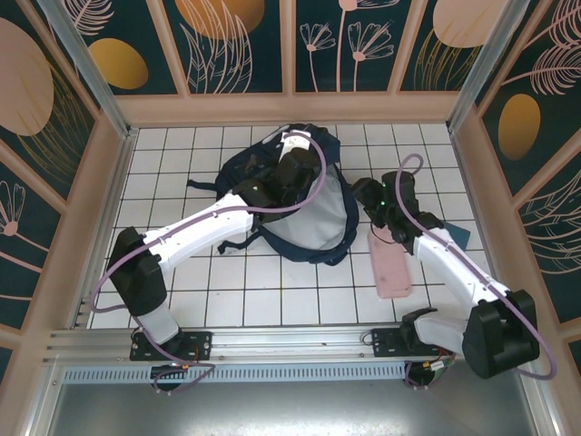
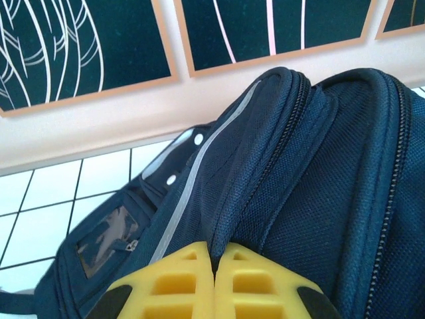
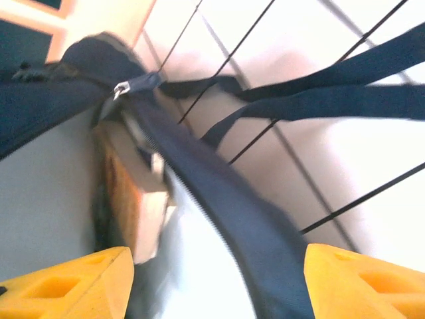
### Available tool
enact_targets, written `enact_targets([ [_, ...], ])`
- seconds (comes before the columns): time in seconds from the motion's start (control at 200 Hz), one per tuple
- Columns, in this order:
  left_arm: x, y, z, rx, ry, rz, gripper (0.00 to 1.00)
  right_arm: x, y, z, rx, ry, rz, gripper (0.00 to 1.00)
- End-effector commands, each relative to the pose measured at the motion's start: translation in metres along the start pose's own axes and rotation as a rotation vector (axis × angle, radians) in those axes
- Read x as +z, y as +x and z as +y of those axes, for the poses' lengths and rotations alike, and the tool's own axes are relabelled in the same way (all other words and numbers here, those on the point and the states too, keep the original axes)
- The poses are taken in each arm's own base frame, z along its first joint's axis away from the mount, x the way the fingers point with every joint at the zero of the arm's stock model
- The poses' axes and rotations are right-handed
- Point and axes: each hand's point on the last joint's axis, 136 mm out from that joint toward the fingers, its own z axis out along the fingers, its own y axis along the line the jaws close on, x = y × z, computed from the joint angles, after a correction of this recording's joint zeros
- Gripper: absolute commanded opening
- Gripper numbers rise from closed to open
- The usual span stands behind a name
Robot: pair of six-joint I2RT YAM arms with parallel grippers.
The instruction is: Pack the student bag
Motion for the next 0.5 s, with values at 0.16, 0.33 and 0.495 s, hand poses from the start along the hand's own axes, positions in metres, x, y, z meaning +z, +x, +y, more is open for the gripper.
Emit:
enact_targets([
  [0.16, -0.023, -0.031, 0.047, -0.183, -0.106, -0.12, 0.0, 0.05, 0.035, -0.015, -0.117, -0.062, 0.271, 0.47],
  [0.33, -0.022, -0.015, 0.045, -0.212, -0.078, -0.086, 0.0, 0.082, 0.044, 0.004, -0.119, -0.131, 0.335, 0.35],
  [0.495, -0.016, -0.004, 0.029, -0.224, -0.002, -0.046, 0.0, 0.111, 0.052, 0.022, -0.123, -0.19, 0.395, 0.31],
])
